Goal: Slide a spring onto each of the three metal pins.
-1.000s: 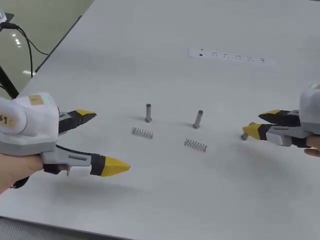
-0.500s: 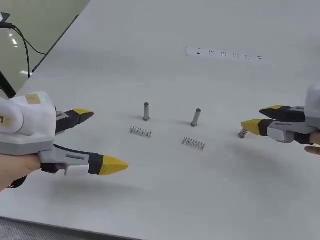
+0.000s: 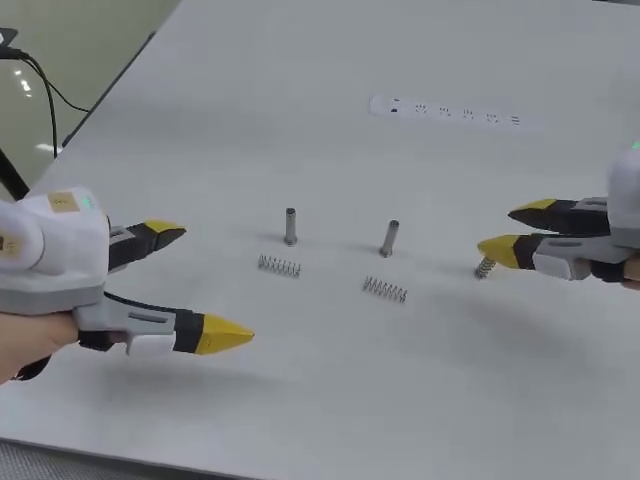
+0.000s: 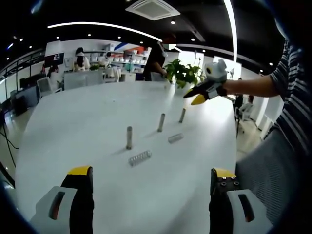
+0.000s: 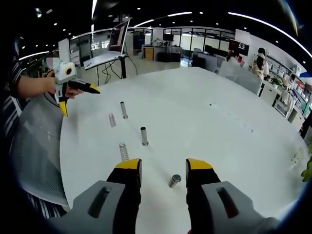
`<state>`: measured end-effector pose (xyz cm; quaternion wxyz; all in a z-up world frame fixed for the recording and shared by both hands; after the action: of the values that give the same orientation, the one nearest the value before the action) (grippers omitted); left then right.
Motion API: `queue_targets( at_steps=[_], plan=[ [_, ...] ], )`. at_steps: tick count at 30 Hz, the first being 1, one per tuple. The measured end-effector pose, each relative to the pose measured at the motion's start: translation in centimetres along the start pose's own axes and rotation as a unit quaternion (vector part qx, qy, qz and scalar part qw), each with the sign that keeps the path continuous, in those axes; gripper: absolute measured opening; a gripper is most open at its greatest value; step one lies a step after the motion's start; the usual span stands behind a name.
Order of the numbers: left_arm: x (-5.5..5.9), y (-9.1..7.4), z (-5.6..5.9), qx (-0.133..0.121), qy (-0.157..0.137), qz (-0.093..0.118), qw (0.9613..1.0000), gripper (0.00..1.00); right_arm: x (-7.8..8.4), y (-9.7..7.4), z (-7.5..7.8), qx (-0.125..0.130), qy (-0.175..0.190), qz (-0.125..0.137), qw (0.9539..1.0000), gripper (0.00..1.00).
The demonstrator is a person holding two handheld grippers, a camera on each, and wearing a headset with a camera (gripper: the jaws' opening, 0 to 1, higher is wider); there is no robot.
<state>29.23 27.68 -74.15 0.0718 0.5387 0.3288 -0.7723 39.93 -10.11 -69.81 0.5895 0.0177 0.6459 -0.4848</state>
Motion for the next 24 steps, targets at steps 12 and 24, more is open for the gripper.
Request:
queue_targets(
  at_steps=[12,24],
  plan=[
    [0.2,-0.2,0.0,0.000,-0.001,-0.004,1.0000,0.97,-1.9,1.4,-2.9,-0.062,-0.118,-0.034,0.9904,0.30],
    [0.3,-0.1,0.2,0.005,0.004,-0.010,0.9999,0.98,-2.8,3.0,-5.3,-0.120,-0.174,-0.065,0.9754,0.28]
  ],
)
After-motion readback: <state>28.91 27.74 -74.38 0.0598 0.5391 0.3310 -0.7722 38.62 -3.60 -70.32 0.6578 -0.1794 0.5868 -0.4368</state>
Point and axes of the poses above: the centre of the closed fingertips' face, and the gripper's own axes: y roughly forward along the fingers, z roughly to its right, x roughly out of its underside, the point moved 10 cm from there along -y, roughly backward along the fingers, and after that the axes turned 10 degrees about x, right-handed, at the moved point
